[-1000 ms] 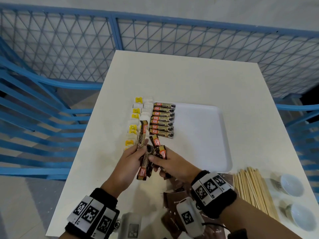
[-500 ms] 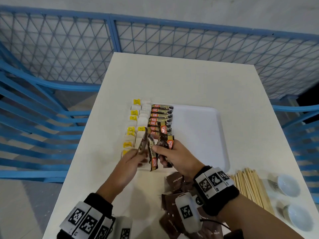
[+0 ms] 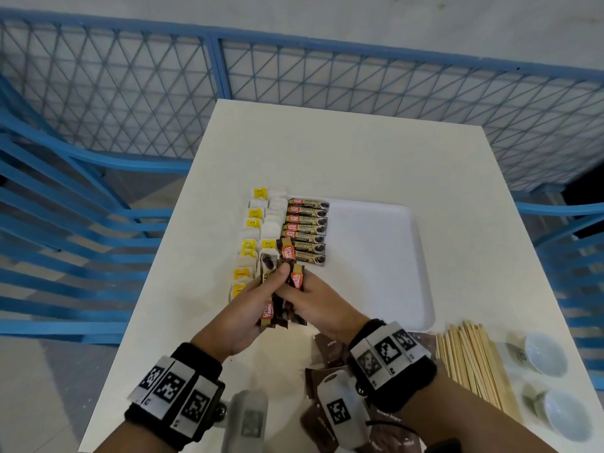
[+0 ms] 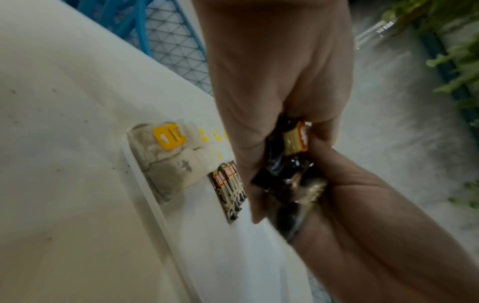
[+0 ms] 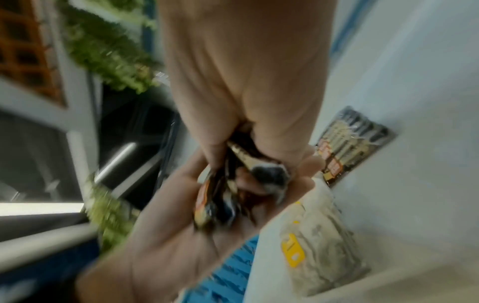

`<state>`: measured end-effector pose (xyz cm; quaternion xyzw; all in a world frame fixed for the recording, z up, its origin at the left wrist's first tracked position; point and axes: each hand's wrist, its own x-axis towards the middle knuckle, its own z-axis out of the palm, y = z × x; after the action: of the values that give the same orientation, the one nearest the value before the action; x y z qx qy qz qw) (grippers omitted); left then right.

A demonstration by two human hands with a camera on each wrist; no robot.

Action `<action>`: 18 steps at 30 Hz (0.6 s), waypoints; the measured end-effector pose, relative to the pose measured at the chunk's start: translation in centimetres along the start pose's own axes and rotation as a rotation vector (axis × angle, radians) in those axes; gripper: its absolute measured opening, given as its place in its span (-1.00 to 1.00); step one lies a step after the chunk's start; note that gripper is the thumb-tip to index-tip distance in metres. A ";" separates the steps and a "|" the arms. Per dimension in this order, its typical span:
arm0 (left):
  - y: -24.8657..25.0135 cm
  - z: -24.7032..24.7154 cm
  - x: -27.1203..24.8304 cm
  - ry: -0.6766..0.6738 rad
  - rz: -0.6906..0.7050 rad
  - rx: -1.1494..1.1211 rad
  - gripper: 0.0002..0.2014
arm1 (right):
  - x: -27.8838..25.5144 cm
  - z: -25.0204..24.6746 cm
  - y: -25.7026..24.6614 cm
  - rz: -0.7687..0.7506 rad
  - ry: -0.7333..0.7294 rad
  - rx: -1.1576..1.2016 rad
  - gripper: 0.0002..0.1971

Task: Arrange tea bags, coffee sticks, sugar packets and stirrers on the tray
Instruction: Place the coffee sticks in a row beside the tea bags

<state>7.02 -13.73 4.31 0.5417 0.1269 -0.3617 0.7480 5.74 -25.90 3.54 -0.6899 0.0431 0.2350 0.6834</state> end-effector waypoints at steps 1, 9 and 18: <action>0.0 0.0 0.2 0.016 -0.006 -0.010 -0.53 | 0.2 0.2 0.2 -0.020 0.032 -0.061 -0.78; -0.3 -0.3 0.2 0.051 0.067 0.046 -0.69 | 0.3 0.6 1.6 0.023 0.181 -0.763 -0.57; -1.7 -0.6 1.2 0.252 0.243 -0.146 -0.70 | -0.2 -0.3 0.7 0.187 -0.013 -0.113 -0.47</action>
<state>6.85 -13.90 2.15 0.5385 0.1790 -0.1881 0.8016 5.39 -26.28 2.96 -0.7187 0.0895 0.3041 0.6188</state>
